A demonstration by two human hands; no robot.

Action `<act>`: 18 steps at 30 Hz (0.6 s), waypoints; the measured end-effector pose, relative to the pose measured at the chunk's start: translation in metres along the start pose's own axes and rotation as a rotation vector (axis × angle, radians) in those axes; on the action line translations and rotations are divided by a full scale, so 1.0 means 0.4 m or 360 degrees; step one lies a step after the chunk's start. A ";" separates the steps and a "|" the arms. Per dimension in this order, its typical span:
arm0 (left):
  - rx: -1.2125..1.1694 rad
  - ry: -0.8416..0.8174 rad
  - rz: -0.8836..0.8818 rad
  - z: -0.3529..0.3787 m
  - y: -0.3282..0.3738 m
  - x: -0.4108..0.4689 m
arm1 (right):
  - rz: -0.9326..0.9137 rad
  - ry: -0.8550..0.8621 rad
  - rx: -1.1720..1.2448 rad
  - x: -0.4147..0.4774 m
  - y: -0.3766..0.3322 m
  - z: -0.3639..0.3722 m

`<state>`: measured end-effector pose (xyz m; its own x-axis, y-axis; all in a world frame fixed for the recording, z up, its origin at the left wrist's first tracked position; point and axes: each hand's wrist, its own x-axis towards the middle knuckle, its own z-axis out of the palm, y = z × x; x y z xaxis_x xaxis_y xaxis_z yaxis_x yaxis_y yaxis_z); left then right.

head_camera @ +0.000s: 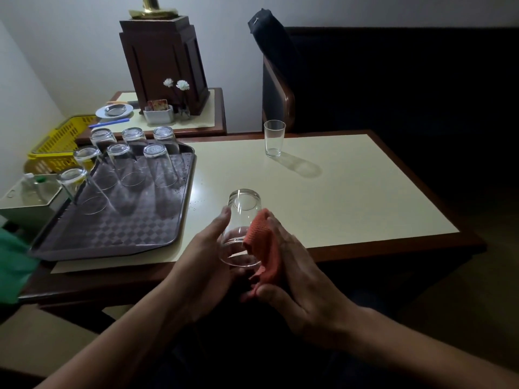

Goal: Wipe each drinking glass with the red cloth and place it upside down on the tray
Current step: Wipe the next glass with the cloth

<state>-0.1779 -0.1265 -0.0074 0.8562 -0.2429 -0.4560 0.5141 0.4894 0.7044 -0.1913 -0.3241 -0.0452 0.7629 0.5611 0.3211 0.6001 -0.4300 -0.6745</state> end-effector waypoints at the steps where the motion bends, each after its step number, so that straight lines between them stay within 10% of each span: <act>1: 0.0037 0.0009 0.0036 -0.002 -0.003 0.000 | 0.0023 0.0009 0.0135 0.007 -0.001 -0.003; 6: 0.0217 -0.0024 0.0079 -0.006 -0.004 -0.003 | 0.0060 0.0380 0.0211 0.041 0.007 -0.033; 13: 0.0278 -0.0385 -0.0229 -0.046 -0.006 0.007 | -0.0786 0.0327 -0.0227 0.038 0.013 -0.060; 18: 0.0337 -0.0272 0.0162 -0.052 -0.012 0.012 | 0.0042 0.0508 0.0157 0.038 0.028 -0.054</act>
<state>-0.1772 -0.1125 -0.0243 0.8909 -0.3481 -0.2917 0.4093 0.3371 0.8478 -0.1677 -0.3359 -0.0336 0.8241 0.2939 0.4842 0.5648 -0.3623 -0.7414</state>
